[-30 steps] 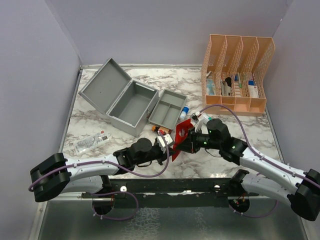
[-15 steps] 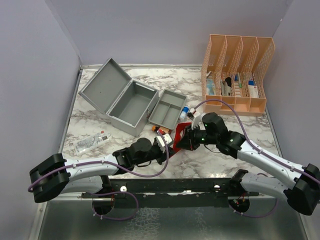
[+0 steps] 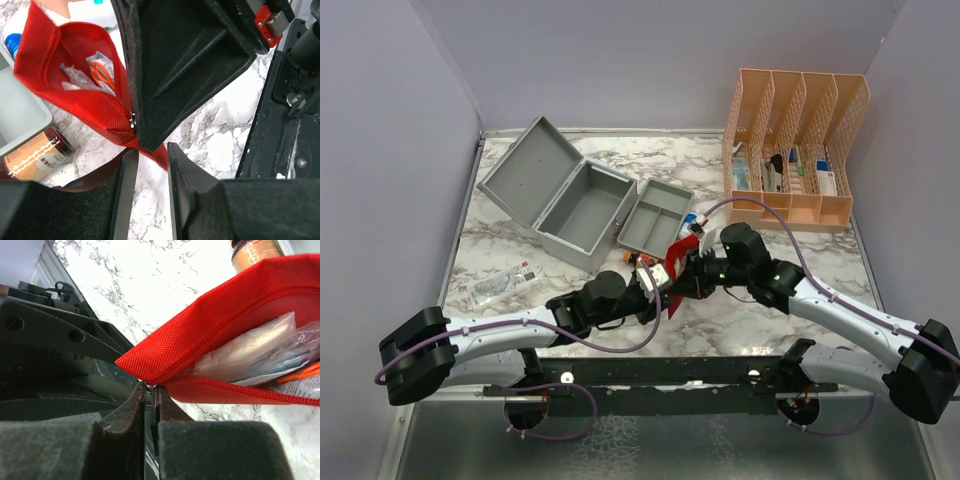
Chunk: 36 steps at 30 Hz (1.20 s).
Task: Organize the medicine kit
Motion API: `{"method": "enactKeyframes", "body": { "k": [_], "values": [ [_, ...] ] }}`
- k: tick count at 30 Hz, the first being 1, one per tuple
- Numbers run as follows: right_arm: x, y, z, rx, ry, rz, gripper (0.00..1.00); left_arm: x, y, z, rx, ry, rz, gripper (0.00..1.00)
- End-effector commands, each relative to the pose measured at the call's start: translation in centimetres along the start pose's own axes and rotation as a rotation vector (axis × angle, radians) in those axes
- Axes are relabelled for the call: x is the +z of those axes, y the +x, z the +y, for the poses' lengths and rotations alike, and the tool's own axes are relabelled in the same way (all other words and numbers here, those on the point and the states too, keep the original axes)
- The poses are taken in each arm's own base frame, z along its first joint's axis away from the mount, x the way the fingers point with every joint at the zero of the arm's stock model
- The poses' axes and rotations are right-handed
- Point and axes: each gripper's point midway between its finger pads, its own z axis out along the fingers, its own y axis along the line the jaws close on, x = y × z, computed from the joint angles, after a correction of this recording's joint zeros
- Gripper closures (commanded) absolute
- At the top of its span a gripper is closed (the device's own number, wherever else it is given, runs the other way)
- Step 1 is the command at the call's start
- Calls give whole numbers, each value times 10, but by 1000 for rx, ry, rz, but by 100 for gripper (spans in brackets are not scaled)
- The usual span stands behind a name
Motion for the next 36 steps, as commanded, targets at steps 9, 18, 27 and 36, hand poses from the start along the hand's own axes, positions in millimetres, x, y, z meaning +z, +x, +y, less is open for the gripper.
{"method": "enactKeyframes", "body": {
  "k": [9,18,27,36],
  "values": [
    [4,-9,8,-34,-56,-33,99,1,-10,2,88,5,-26,79],
    [3,-7,3,-73,-43,-60,99,-31,-47,8,-185,-75,-175,53],
    [4,-10,5,-83,-65,-90,99,-22,-39,28,-492,-246,-69,54],
    [6,-7,3,-84,-65,-87,99,-13,-43,27,-606,-228,-66,66]
  ]
}}
